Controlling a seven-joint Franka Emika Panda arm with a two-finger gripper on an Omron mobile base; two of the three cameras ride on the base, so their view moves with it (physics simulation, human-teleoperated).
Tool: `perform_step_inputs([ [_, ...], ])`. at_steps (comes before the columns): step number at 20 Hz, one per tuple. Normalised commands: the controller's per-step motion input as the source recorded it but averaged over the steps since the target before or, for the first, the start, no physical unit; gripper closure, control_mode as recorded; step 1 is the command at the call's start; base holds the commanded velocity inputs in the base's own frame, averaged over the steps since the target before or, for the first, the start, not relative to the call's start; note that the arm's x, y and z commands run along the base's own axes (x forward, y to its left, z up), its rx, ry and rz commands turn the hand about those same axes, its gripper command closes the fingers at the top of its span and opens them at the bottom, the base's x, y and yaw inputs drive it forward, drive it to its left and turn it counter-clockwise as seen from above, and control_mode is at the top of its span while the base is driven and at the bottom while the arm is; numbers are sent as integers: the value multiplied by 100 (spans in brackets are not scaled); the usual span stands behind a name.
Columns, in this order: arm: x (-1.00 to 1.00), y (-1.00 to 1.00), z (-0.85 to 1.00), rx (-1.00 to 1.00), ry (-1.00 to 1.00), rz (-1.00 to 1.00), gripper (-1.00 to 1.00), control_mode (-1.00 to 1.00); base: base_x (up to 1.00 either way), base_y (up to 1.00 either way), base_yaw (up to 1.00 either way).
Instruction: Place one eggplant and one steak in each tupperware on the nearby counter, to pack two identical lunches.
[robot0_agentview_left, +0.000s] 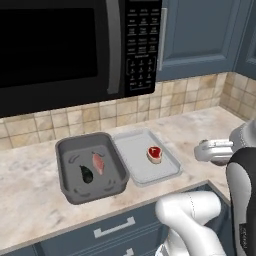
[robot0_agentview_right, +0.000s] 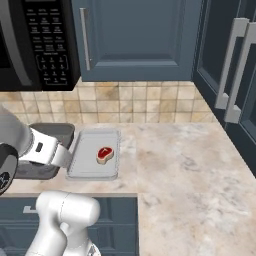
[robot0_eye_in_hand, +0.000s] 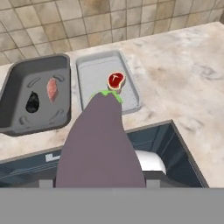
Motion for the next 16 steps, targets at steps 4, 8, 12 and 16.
perform_step_inputs([
  [4, 58, 4, -49, 0, 2, 6, 100, -100, 0, 0, 0],
  [8, 48, 25, -64, 0, -3, 0, 100, -100, 0, 0, 0],
  [12, 41, 27, -58, 0, -9, 0, 100, -100, 0, 0, 0],
  [16, 40, 16, -45, 0, -9, 0, 100, -100, 0, 0, 0],
])
